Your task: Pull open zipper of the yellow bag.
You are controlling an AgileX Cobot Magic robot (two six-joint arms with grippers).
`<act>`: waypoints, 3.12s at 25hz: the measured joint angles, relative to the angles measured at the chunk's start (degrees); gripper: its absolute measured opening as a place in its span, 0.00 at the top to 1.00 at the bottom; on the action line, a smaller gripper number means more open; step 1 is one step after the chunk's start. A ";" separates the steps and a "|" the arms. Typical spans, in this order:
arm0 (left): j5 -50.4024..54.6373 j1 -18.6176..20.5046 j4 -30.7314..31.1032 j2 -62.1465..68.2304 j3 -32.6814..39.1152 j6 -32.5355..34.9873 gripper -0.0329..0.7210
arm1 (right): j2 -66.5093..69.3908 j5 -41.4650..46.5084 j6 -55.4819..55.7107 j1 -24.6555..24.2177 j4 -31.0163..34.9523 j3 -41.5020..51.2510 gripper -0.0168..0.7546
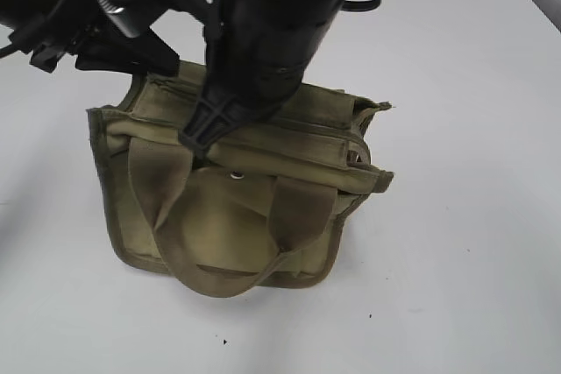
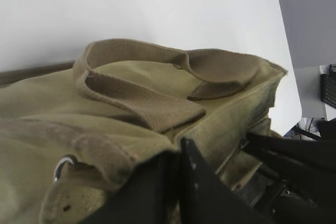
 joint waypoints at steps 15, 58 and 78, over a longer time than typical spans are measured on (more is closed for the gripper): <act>-0.51 0.00 1.80 0.00 0.00 0.00 0.92 | -0.89 13.01 -7.07 -19.74 15.19 0.00 0.98; 7.67 0.17 40.67 -70.97 31.13 -10.60 0.39 | -77.08 9.88 -6.73 -20.88 19.21 53.11 0.23; 4.36 0.17 40.73 -91.44 40.74 -10.74 0.39 | -93.07 5.71 -6.36 -20.88 16.95 57.08 0.23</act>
